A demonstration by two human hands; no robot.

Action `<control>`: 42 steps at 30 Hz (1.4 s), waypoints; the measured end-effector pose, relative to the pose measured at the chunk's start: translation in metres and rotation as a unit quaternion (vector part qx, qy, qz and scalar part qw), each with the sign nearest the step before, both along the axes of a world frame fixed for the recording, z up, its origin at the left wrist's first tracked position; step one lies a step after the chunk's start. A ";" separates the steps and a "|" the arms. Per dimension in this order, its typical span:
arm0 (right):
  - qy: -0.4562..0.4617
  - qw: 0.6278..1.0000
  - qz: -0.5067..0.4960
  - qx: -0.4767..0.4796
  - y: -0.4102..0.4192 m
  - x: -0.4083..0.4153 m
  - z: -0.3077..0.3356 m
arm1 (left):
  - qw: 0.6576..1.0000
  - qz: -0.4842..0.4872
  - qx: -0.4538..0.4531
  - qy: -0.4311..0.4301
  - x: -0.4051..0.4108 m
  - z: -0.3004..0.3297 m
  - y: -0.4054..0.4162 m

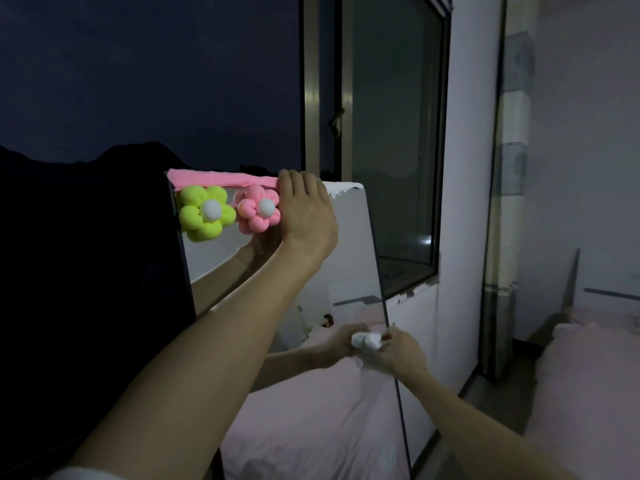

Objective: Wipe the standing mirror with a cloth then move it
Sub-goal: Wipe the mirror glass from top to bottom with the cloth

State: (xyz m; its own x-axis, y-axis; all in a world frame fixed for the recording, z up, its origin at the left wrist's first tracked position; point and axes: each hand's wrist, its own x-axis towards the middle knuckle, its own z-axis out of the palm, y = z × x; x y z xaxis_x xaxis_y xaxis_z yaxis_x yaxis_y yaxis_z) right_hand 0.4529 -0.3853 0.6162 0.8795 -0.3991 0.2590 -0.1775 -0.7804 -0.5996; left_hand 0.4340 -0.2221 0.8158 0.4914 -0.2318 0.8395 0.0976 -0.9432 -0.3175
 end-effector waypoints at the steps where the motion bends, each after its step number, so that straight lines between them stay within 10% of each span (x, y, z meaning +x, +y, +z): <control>1: 0.041 0.999 -0.012 0.008 -0.002 -0.004 -0.002 | 1.000 0.001 -0.003 0.000 0.000 -0.001 0.001; 10: -0.319 0.942 0.096 0.041 0.030 -0.018 0.039 | 1.000 -0.020 -0.006 0.004 -0.005 -0.001 -0.010; 18: -0.023 0.997 0.066 -0.044 0.011 -0.037 -0.050 | 0.996 -0.090 -0.013 0.018 -0.011 -0.022 -0.012; 25: -0.321 0.937 0.116 0.080 0.035 -0.041 0.020 | 0.990 -0.134 -0.009 0.046 -0.033 -0.046 -0.010; 33: -0.067 0.988 0.130 0.044 0.037 -0.075 -0.050 | 0.980 -0.186 0.048 0.046 -0.066 -0.083 0.008; 42: -0.264 0.952 0.109 0.110 0.082 -0.105 0.017 | 0.979 -0.197 0.042 0.012 -0.101 -0.106 0.038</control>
State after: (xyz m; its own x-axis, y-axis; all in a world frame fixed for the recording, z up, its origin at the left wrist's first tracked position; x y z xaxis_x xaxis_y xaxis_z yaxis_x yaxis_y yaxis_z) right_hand 0.3480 -0.3036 0.6332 0.7181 -0.3177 0.6193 0.3451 -0.6102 -0.7132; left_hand 0.3330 -0.1840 0.7096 0.3685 -0.4747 0.7993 -0.2775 -0.8768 -0.3928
